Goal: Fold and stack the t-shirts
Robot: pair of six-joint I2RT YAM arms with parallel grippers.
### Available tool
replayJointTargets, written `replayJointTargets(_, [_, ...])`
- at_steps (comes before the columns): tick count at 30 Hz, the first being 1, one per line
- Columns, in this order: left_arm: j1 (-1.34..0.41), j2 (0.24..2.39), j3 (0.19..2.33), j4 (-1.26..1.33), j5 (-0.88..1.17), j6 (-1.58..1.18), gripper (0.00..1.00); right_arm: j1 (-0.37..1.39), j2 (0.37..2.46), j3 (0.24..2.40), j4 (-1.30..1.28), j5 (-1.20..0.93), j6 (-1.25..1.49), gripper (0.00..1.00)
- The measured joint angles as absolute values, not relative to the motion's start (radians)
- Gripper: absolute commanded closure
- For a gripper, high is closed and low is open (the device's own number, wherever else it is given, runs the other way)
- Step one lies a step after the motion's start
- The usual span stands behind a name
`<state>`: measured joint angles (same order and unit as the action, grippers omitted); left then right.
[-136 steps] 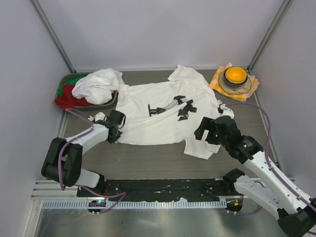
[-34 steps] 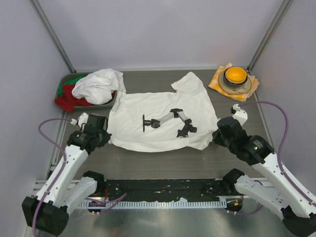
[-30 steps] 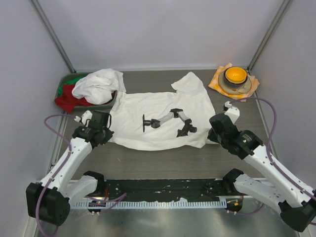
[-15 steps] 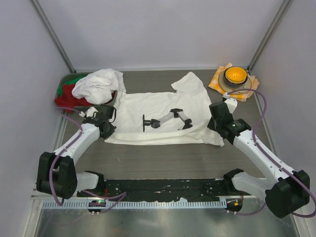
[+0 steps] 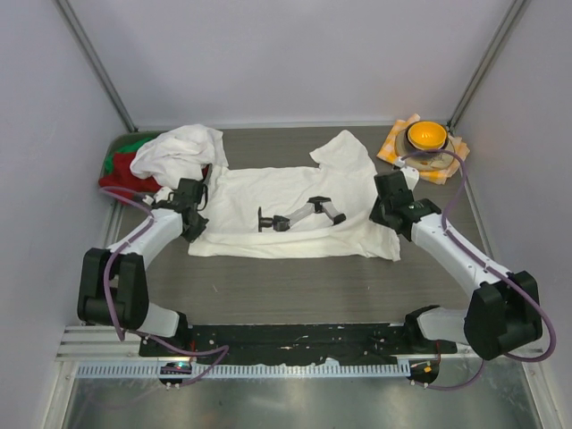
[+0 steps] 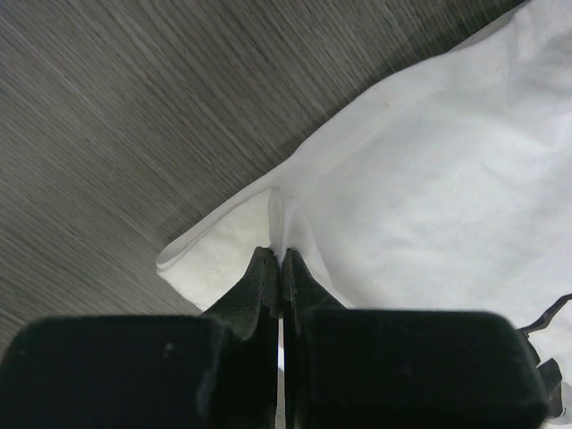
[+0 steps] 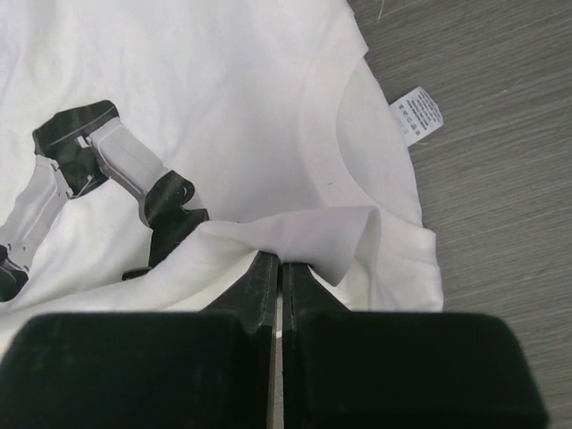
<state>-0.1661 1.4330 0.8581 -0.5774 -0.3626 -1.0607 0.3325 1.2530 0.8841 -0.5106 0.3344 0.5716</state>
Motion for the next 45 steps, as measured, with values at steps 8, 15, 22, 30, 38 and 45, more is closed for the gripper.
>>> replayJointTargets(8, [-0.143, 1.494, 0.888, -0.564, -0.352, -1.055, 0.84, 0.319, 1.351, 0.968, -0.484, 0.326, 0.57, 0.99])
replayJointTargets(15, [-0.127, 1.537, 0.901, -0.557, -0.358, -1.066, 0.0, 0.312, 1.513, 1.087, -0.463, 0.282, 0.577, 0.99])
replayJointTargets(22, [-0.122, 1.562, 0.937, -0.555, -0.372, -1.093, 0.0, 0.297, 1.773, 1.304, -0.45, 0.228, 0.599, 0.05])
replayJointTargets(30, [-0.122, 1.427, 0.854, -0.551, -0.348, -1.098, 0.0, 0.309, 1.702, 1.18, -0.42, 0.27, 0.598, 0.01])
replayJointTargets(38, [-0.129, 1.263, 0.779, -0.559, -0.32, -1.097, 0.0, 0.358, 1.405, 1.092, -0.456, 0.257, 0.596, 0.11])
replayJointTargets(45, [-0.129, 1.238, 0.76, -0.568, -0.31, -1.096, 0.0, 0.358, 1.433, 0.952, -0.415, 0.167, 0.623, 0.42])
